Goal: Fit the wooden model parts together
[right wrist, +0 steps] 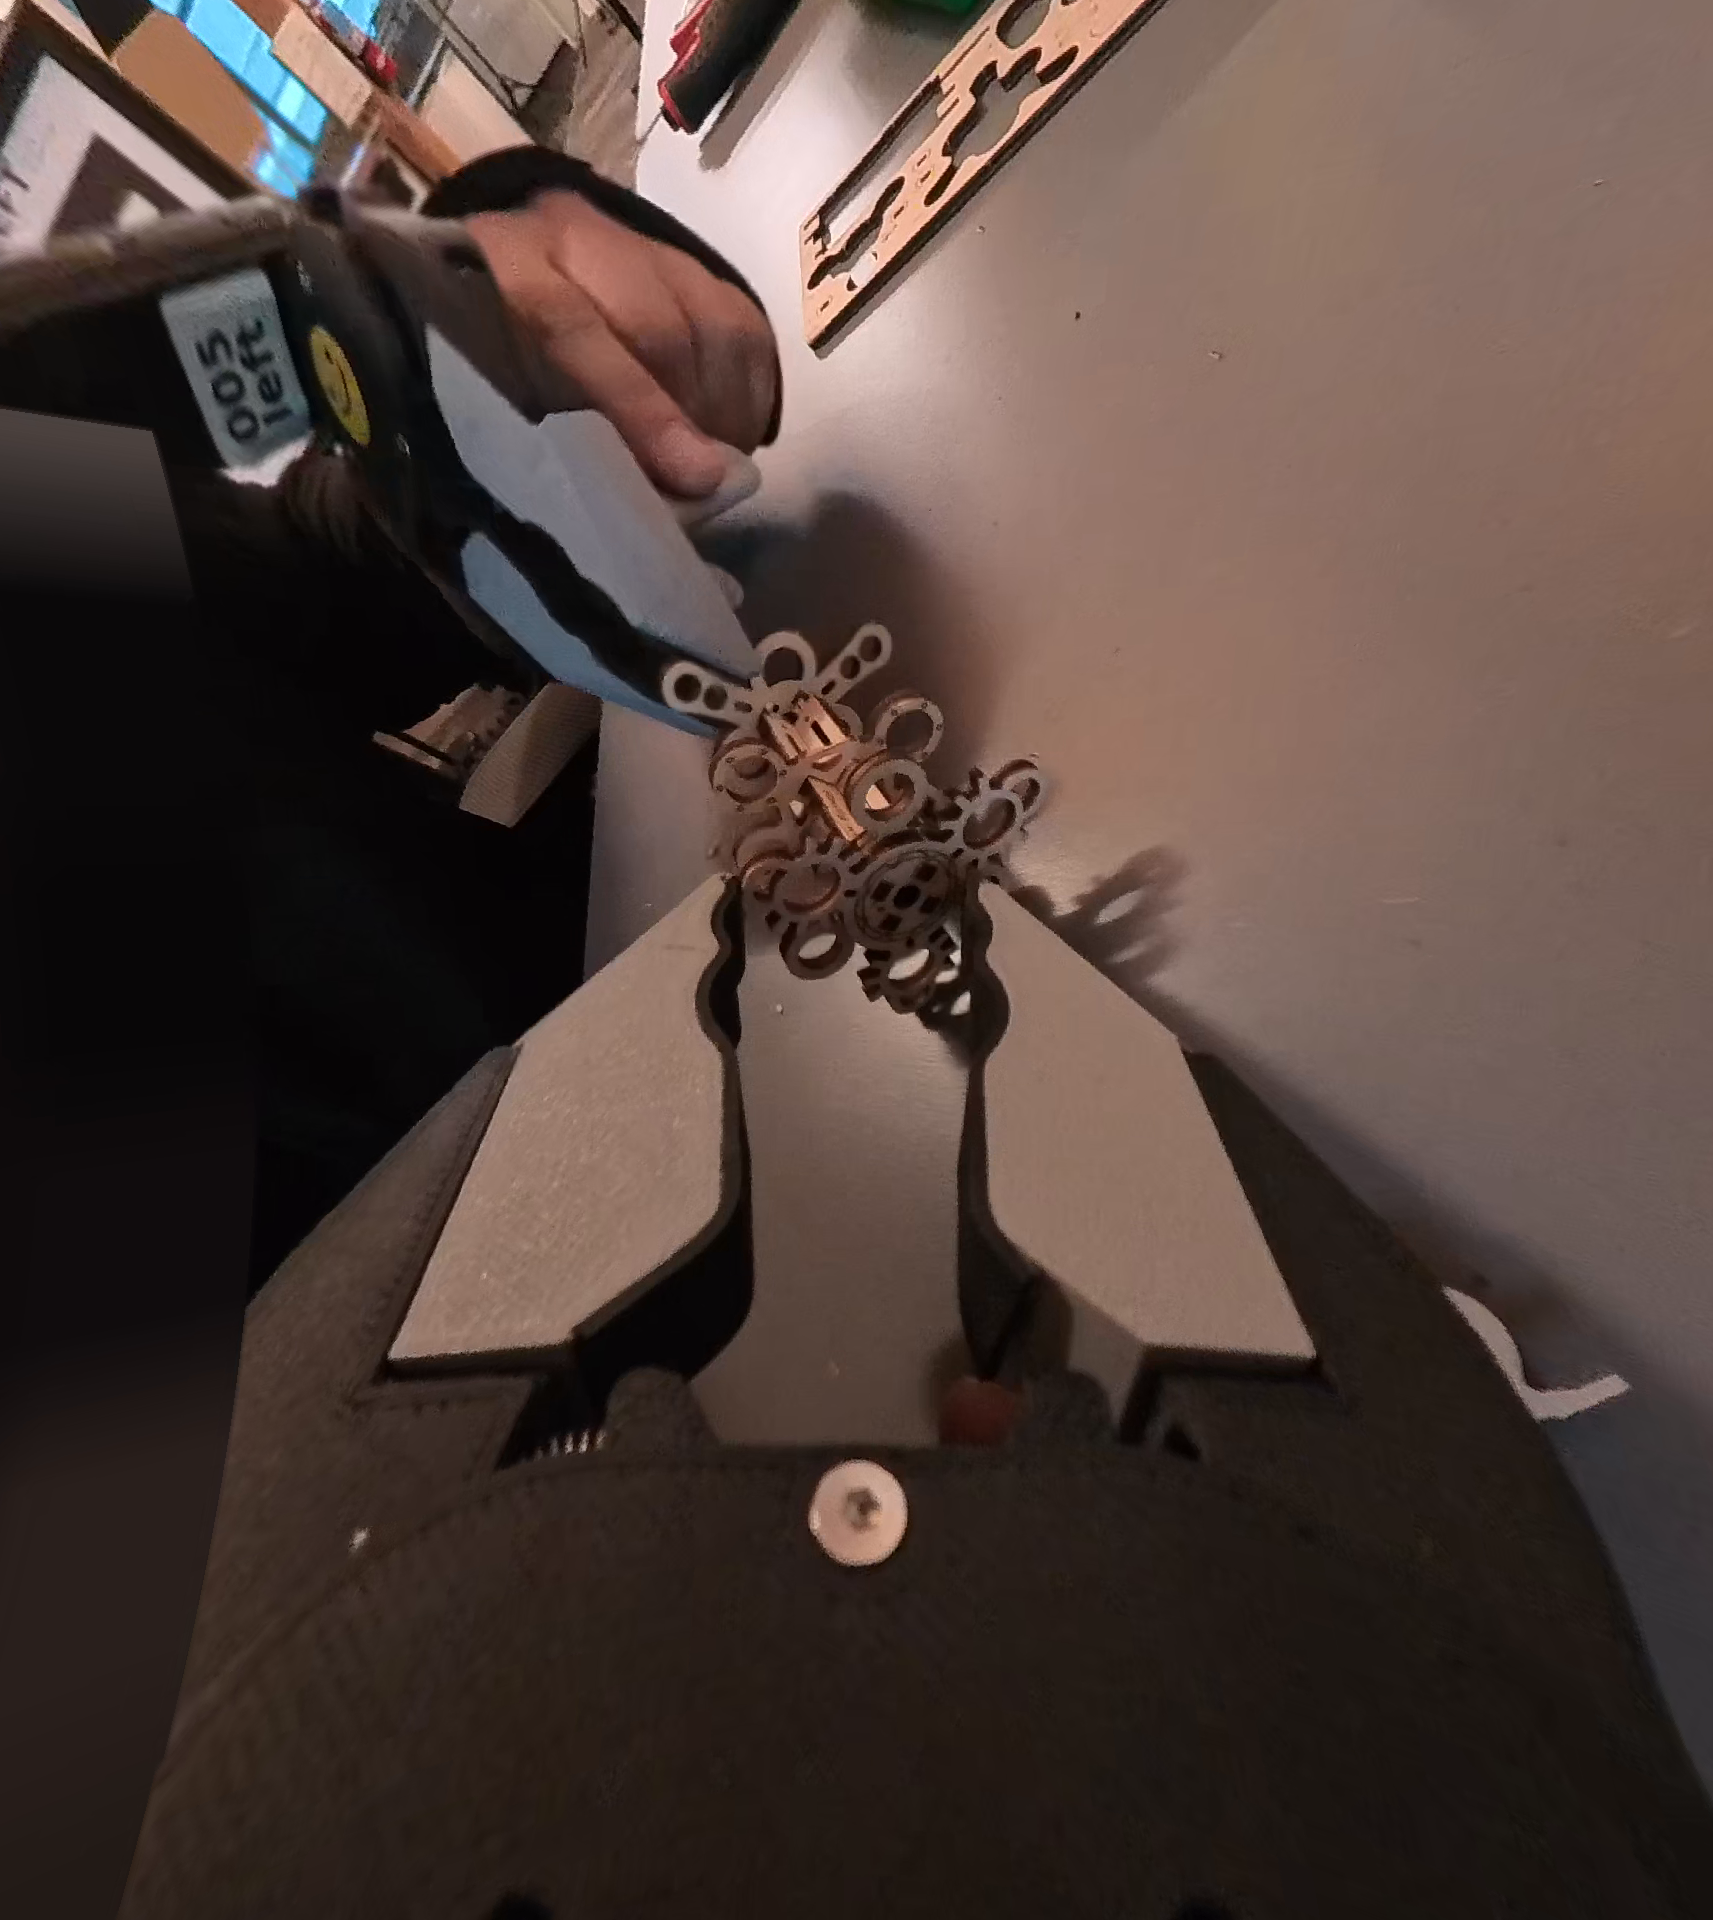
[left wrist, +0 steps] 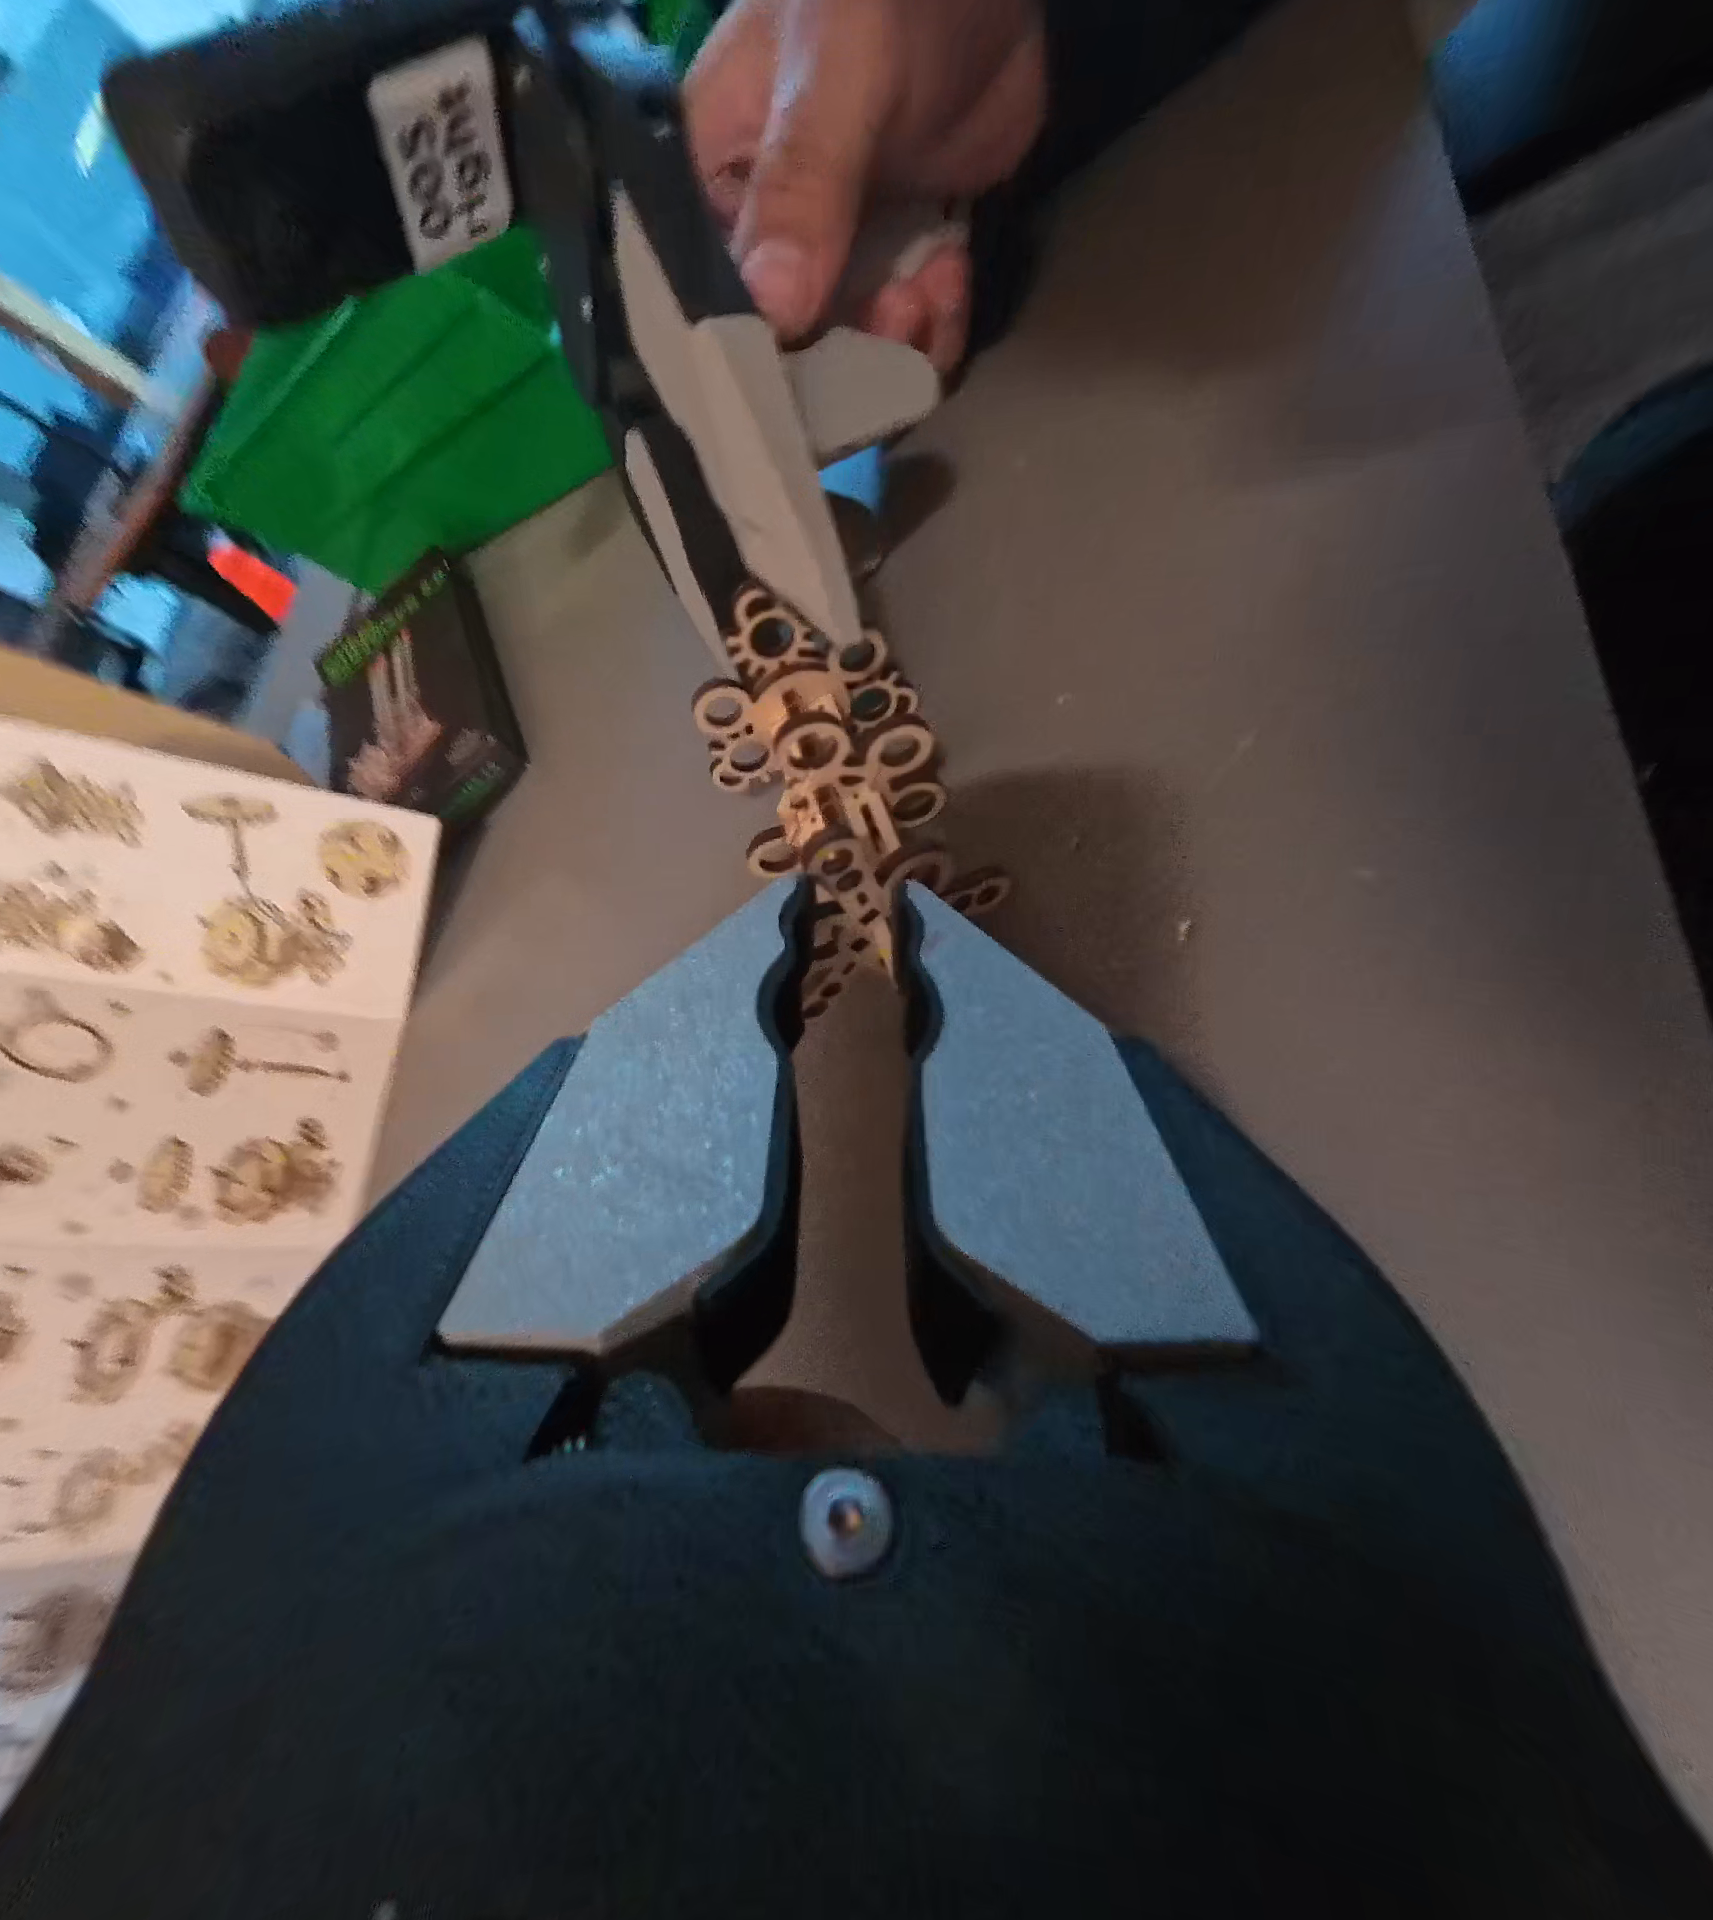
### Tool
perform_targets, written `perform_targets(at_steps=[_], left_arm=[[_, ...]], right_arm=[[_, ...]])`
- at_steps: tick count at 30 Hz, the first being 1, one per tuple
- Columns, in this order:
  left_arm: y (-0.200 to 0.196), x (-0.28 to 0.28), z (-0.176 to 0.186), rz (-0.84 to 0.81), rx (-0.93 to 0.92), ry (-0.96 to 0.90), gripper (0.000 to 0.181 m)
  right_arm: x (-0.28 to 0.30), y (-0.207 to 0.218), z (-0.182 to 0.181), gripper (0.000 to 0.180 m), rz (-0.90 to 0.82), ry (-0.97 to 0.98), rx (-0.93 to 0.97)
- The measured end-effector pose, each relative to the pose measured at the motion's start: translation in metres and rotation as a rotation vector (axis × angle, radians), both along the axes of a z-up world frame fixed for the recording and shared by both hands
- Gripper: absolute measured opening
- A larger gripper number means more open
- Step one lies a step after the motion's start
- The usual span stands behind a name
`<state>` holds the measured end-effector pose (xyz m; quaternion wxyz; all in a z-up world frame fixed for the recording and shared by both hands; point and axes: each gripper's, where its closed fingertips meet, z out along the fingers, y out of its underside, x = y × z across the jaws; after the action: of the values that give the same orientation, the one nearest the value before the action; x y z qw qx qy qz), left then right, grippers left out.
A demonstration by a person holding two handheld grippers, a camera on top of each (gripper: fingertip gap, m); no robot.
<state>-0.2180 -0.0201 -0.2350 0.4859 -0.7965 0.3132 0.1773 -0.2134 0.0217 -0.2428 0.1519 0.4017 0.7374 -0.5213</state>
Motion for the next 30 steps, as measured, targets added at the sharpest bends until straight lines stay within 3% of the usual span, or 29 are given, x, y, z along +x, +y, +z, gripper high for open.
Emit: perform_targets(at_steps=[4,18,24,30], left_arm=[[-0.001,0.006,0.002,-0.071,0.037,0.198,0.008],[0.0,0.0,0.004,-0.188,-0.011,0.571,0.006],[0.0,-0.004,0.004,-0.149,0.002,0.548,0.015],[-0.012,-0.003,0.013,-0.079,0.038,0.35,0.019]], right_arm=[[0.0,0.0,0.003,0.038,-0.002,-0.007,-0.026],[-0.004,0.002,0.009,0.038,-0.005,0.126,0.048],[-0.001,0.0,0.008,0.038,0.011,0.127,0.055],[0.0,-0.002,0.005,0.038,0.016,0.101,0.046]])
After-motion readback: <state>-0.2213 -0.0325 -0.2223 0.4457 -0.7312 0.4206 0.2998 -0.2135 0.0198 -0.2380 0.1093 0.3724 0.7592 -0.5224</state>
